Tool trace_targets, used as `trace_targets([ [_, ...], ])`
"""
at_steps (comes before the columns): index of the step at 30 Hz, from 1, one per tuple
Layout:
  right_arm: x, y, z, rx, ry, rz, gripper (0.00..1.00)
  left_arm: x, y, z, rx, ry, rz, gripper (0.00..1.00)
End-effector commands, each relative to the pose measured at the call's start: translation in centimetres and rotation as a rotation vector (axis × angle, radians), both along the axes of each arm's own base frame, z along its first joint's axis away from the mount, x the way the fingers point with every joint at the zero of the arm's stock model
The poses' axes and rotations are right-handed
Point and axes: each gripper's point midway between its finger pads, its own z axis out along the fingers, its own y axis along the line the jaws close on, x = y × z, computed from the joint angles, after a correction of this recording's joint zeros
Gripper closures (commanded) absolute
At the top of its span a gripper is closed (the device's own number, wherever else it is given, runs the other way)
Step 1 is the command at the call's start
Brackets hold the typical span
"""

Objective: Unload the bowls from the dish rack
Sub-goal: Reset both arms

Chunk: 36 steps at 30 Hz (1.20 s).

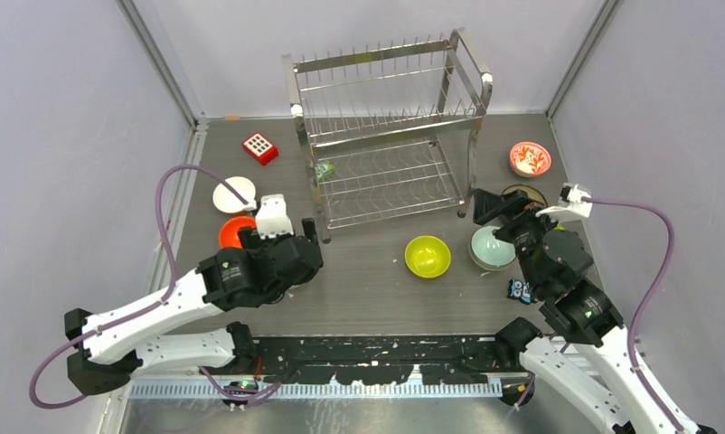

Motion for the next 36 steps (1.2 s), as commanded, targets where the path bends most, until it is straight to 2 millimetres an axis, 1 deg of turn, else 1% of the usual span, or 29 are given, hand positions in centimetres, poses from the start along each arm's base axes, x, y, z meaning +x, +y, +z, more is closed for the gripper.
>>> trace_targets([
  [1, 0.5, -1.1, 1.2, 0.049, -0.024, -0.081, 0.00, -0.3, 1.1, 1.4, -0.117, -0.017, 0.108, 0.00],
  [3, 0.7, -1.4, 2.0, 0.077, -0.024, -0.108, 0.00, -0.2, 1.0, 2.4, -0.138, -0.035, 0.079, 0.00],
  [5, 0.9, -1.5, 2.6, 0.064, 0.002, -0.122, 0.00, -0.2, 1.2, 3.6, -0.115, -0.053, 0.052, 0.00],
  [7, 1.3, -1.3, 2.8, 0.010, 0.048, -0.120, 0.00, -0.2, 1.7, 4.6, -0.041, -0.059, 0.015, 0.00],
  [8, 1.7, -0.8, 2.7, -0.036, 0.083, -0.106, 0.00, -0.2, 1.8, 5.0, -0.012, -0.063, 0.001, 0.00],
  [9, 1.8, -0.7, 3.2, -0.073, 0.101, -0.098, 0.00, -0.1, 1.9, 5.3, 0.024, -0.067, -0.020, 0.00],
  [12, 2.5, -0.8, 3.6, -0.136, 0.139, -0.113, 0.00, 0.3, 2.3, 6.1, 0.094, -0.083, -0.031, 0.00],
  [14, 2.8, -0.9, 4.8, -0.124, 0.112, -0.127, 0.00, 0.6, 2.5, 7.4, 0.124, -0.109, -0.038, 0.00],
  [17, 2.9, -0.6, 7.5, -0.065, 0.052, -0.119, 0.00, 1.1, 3.9, 9.7, 0.176, -0.181, -0.011, 0.00],
  [19, 2.9, -0.4, 8.6, -0.051, 0.036, -0.110, 0.00, 1.3, 4.9, 10.8, 0.218, -0.225, 0.004, 0.00],
  [20, 3.0, -0.3, 8.9, -0.056, 0.042, -0.106, 0.00, 1.4, 5.4, 11.1, 0.238, -0.243, 0.005, 0.00],
  [23, 3.6, 0.0, 7.5, -0.116, 0.118, -0.096, 0.00, 1.5, 6.6, 11.4, 0.296, -0.283, 0.007, 0.00],
  [26, 5.0, 0.2, 5.1, -0.116, 0.220, -0.088, 0.00, 1.3, 7.9, 10.8, 0.334, -0.303, 0.028, 0.00],
  [28, 5.9, 0.5, 3.7, -0.030, 0.265, -0.068, 0.00, 1.2, 8.3, 10.2, 0.330, -0.307, 0.034, 0.00],
  [30, 6.6, 0.5, 2.8, 0.042, 0.280, -0.060, 0.00, 1.0, 8.4, 9.4, 0.320, -0.303, 0.024, 0.00],
  [32, 7.1, 0.0, 1.6, 0.077, 0.310, -0.070, 0.00, 0.9, 8.4, 8.7, 0.311, -0.298, 0.017, 0.00],
  [33, 7.1, -0.8, 1.1, 0.074, 0.316, -0.095, 0.00, 0.8, 8.5, 8.1, 0.309, -0.296, 0.017, 0.00],
  [34, 7.0, -1.7, 0.6, 0.061, 0.316, -0.133, 0.00, 0.8, 8.4, 7.5, 0.306, -0.293, 0.015, 0.00],
  [36, 5.9, -2.9, 0.3, 0.025, 0.272, -0.165, 0.00, 0.7, 8.4, 6.7, 0.294, -0.290, 0.008, 0.00],
])
